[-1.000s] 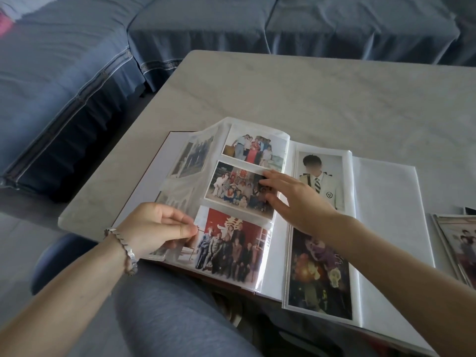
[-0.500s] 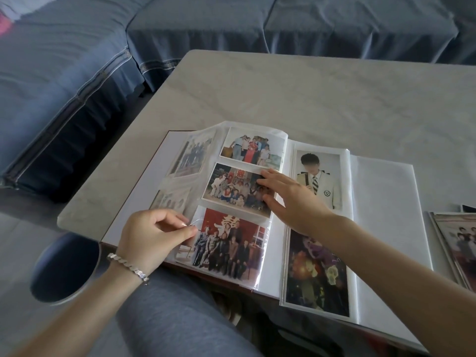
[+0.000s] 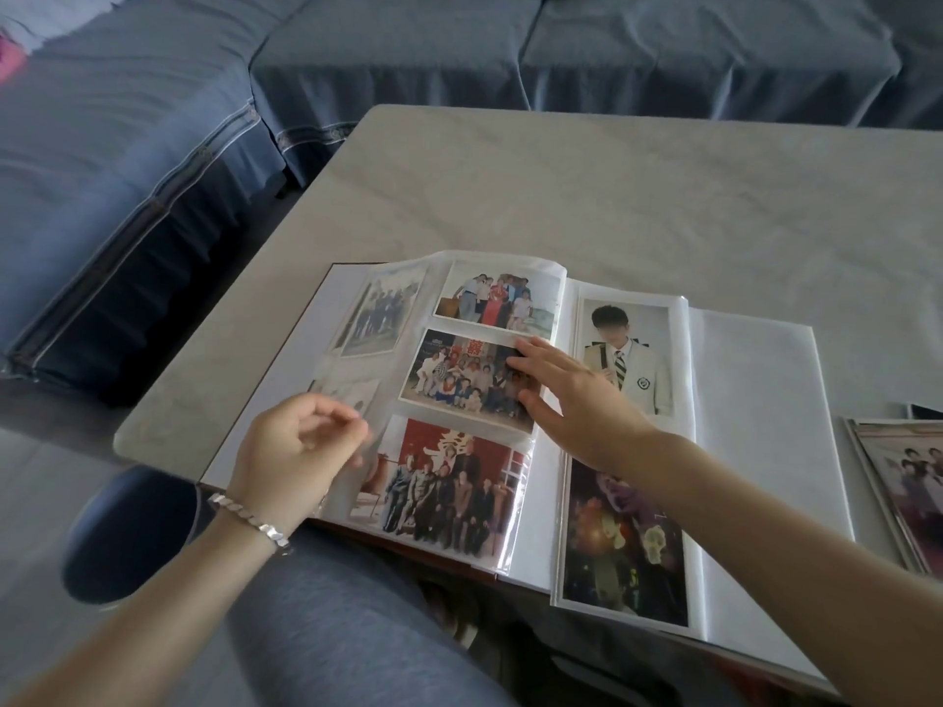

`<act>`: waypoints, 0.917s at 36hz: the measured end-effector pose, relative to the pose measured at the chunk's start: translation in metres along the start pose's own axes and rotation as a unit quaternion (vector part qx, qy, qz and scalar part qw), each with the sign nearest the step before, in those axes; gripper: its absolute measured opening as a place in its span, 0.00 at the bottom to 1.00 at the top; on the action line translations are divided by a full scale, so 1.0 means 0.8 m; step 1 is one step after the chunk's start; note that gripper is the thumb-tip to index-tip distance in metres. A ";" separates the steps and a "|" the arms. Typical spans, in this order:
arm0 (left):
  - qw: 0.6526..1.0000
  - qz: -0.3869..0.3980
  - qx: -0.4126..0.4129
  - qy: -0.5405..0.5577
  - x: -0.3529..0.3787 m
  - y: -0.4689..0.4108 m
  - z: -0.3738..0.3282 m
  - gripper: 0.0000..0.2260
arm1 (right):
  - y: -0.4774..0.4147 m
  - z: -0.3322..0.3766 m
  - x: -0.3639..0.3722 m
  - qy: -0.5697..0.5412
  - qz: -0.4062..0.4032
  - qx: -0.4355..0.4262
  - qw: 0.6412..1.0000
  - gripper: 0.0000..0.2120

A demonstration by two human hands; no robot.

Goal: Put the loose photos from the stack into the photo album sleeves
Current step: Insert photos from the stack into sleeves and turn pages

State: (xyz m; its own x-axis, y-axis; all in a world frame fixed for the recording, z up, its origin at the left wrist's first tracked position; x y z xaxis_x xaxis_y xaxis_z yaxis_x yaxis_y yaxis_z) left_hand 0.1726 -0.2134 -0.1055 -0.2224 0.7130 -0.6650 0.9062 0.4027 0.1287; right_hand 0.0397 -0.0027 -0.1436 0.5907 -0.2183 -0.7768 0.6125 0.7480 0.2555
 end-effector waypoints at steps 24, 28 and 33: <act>0.928 0.112 0.236 -0.266 0.146 -0.019 -0.149 0.11 | 0.140 -0.099 -0.047 -0.025 -0.133 0.078 0.988 0.14; 0.899 0.198 0.262 -0.289 0.211 -0.018 -0.183 0.18 | 0.193 -0.154 -0.072 -0.036 -0.200 0.167 0.965 0.11; 0.867 0.270 0.248 -0.337 0.264 -0.018 -0.200 0.22 | 0.252 -0.230 -0.089 -0.060 -0.223 0.345 0.910 0.17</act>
State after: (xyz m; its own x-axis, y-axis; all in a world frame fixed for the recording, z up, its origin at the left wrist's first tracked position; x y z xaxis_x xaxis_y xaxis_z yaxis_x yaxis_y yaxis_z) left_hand 0.0547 0.0232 -0.1297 0.3916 0.1554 -0.9069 0.8934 -0.3000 0.3343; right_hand 0.0245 0.2789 -0.1425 0.2315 -0.5019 -0.8333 0.9645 0.0066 0.2640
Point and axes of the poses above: each hand's wrist, its own y-axis away from the middle knuckle, its own x-axis out of the palm, z = x × y, the point moved 6 cm from there along -y, towards the middle knuckle, and after that the axes turned 12 degrees about z, right-handed, at the moved point
